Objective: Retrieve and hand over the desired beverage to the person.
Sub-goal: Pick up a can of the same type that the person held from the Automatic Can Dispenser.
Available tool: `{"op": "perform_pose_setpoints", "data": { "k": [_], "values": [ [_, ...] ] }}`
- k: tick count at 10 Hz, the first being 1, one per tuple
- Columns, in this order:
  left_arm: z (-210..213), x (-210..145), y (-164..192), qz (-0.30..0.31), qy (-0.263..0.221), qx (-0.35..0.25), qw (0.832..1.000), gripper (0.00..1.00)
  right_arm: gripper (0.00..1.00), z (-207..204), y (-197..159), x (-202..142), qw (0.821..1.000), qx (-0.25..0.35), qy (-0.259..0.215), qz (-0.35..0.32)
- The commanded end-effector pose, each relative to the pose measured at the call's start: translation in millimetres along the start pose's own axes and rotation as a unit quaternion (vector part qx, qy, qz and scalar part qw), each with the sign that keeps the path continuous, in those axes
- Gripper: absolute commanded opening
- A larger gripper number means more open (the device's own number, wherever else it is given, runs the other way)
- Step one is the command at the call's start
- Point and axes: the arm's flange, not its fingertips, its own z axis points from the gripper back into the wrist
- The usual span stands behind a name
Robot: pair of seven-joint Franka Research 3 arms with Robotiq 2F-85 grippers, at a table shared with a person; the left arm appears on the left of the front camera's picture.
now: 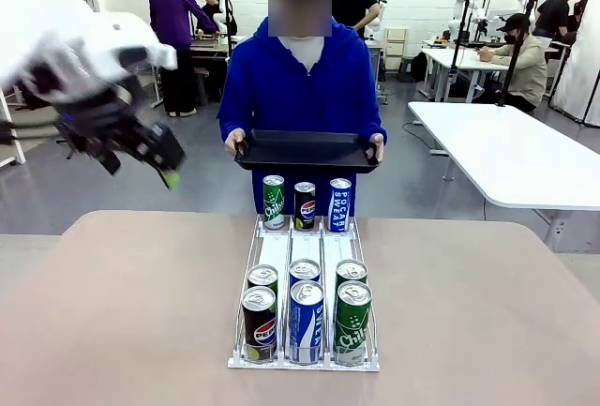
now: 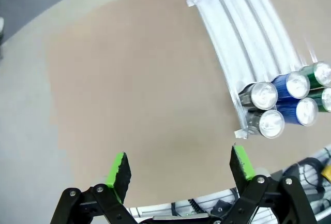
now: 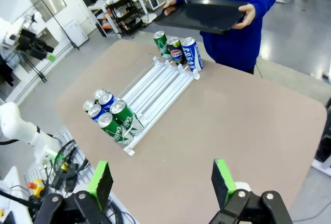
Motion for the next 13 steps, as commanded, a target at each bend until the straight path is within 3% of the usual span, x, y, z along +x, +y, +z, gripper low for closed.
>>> {"op": "perform_pose_setpoints", "data": {
  "k": [1, 3, 7, 8, 13],
  "values": [
    [-10.7, 15.9, -44.7, -0.003, 0.063, 0.031, 0.998, 1.00, 1.00, 1.3, -3.0, 3.2, 1.000, 0.012, -0.012, 0.006],
    [-10.6, 21.1, -85.1, -0.011, 0.093, -0.012, 0.996, 1.00, 1.00, 1.3, -3.0, 3.2, 1.000, 0.012, -0.012, 0.006],
    [-29.4, 34.8, -105.9, 0.031, 0.125, -0.077, 0.989, 1.00, 1.00, 1.3, -3.0, 3.2, 1.000, 0.012, -0.012, 0.006],
    [-25.6, 30.1, -105.2, -0.011, 0.108, -0.041, 0.993, 1.00, 1.00, 1.3, -3.0, 3.2, 1.000, 0.012, -0.012, 0.006],
    [-25.6, 30.1, -105.2, -0.011, 0.108, -0.041, 0.993, 1.00, 1.00, 1.3, -3.0, 3.2, 1.000, 0.012, -0.012, 0.006]
  ]
}}
